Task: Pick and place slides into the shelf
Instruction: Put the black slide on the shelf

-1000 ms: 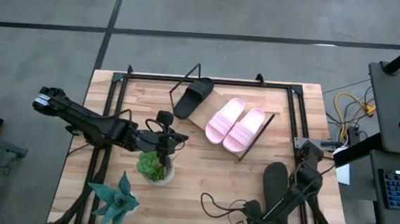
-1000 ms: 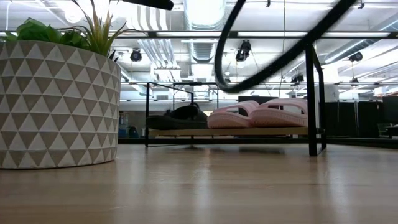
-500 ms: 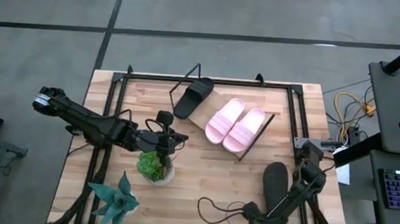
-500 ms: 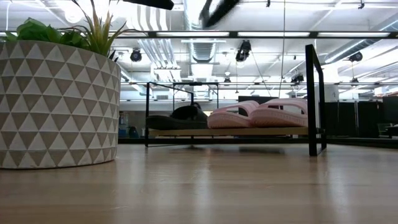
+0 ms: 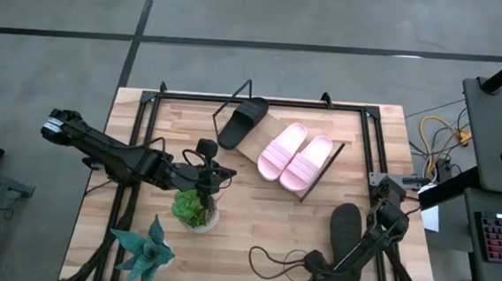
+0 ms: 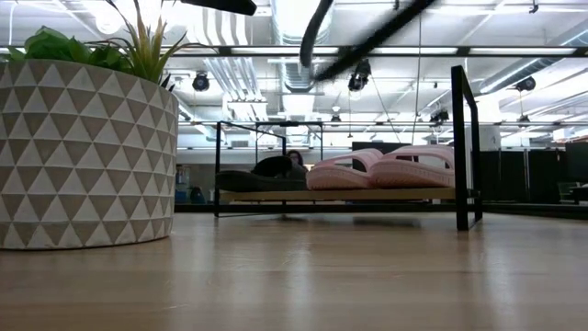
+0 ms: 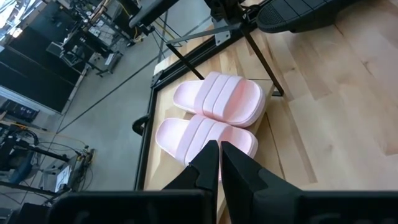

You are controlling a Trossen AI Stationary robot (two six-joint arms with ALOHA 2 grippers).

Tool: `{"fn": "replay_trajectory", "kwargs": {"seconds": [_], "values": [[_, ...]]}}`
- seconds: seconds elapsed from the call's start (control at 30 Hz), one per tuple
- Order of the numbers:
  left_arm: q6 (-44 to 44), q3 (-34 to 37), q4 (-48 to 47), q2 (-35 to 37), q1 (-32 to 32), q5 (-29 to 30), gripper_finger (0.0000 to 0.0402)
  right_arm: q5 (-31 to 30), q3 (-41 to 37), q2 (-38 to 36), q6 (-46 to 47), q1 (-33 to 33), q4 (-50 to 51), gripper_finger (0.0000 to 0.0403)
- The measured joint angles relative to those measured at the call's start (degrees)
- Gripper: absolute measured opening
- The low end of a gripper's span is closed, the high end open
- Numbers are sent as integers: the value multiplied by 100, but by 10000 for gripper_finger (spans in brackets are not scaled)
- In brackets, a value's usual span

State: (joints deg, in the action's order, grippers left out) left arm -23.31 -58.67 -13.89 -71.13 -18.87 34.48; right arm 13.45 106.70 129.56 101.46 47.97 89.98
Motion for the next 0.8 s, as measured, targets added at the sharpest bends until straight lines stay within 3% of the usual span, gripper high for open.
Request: {"fn": "replay_trajectory", "kwargs": {"seconds": [0.27,0.8], "values": [[-2,2,8,2,0,0,0,347,-748,-30,-116,-239,5,177],[11,7,-9,2,0,-1,0,381,-1211,-73,-138,-356,22,150]]}}
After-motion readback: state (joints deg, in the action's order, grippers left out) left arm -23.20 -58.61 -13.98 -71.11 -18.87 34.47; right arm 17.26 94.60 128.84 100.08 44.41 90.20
